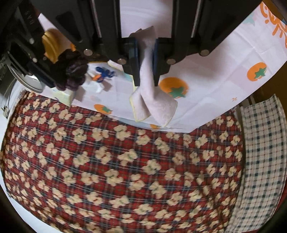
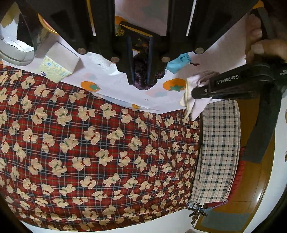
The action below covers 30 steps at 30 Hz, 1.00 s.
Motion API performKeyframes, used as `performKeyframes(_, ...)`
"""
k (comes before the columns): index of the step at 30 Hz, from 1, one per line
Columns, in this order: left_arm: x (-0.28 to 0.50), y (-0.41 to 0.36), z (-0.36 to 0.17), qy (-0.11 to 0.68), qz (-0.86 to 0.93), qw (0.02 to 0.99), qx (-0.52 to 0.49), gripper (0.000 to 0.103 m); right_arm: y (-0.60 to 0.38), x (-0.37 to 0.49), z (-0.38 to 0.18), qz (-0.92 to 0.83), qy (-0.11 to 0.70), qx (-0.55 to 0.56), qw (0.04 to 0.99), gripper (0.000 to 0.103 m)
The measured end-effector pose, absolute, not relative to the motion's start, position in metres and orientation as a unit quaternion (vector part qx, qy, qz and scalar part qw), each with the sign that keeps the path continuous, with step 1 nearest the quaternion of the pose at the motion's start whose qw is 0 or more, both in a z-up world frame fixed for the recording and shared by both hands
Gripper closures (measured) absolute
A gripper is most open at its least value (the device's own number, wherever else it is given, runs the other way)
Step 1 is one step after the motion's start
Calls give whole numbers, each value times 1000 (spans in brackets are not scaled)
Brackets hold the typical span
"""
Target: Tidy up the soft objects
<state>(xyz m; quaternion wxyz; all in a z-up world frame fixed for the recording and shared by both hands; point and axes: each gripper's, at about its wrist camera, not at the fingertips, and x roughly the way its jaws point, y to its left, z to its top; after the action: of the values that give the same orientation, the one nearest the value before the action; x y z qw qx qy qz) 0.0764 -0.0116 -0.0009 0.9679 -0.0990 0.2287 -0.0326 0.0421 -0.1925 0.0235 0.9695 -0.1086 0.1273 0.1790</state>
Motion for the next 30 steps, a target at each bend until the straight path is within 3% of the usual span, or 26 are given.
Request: performKeyframes(30, 74, -117, 6, 217, -78, 972, -53, 93, -278, 21, 35, 126, 108, -38, 985, 88)
